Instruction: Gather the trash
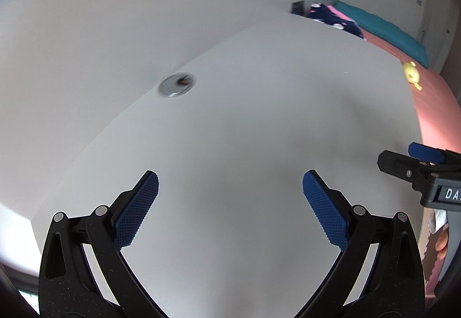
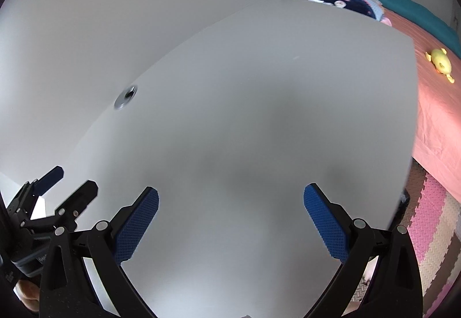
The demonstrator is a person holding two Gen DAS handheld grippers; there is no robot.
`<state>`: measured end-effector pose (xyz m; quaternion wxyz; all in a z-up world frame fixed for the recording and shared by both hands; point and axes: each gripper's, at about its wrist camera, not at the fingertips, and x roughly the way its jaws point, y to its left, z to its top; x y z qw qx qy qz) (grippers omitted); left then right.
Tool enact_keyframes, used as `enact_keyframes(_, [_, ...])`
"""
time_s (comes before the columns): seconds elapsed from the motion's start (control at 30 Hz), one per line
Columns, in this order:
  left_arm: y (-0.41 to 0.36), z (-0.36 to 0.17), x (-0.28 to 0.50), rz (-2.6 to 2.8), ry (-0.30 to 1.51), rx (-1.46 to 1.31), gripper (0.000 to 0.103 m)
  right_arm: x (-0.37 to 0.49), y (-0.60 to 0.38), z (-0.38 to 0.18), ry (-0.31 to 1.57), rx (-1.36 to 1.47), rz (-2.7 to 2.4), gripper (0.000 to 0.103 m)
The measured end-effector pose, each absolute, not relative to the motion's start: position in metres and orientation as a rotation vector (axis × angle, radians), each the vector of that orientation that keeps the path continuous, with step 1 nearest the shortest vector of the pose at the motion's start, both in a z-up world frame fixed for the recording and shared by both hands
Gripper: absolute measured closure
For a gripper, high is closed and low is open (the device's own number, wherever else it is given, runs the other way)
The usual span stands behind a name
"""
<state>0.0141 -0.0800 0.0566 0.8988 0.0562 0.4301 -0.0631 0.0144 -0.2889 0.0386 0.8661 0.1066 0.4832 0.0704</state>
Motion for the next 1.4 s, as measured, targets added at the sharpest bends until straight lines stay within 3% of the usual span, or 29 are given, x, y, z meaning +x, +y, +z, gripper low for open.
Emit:
enact_keyframes(0.3, [-0.017,0.021,-0.007,-0.036,0.940,0.048,0.006,0.000,-0.226,0.009,1.014,0.137,0.114,0.003])
enact_keyframes(0.57, [-0.006,-0.004,-0.005,-0.017,0.974,0.020,0.006,-0.002,-0.206,-0.007,0.983,0.053,0.015,0.003])
enact_keyframes(1.4, [-0.008,-0.004,-0.004,-0.007,0.964,0.018,0.006,-0.005,-0.204,-0.012,0.946,0.020,-0.003,0.002])
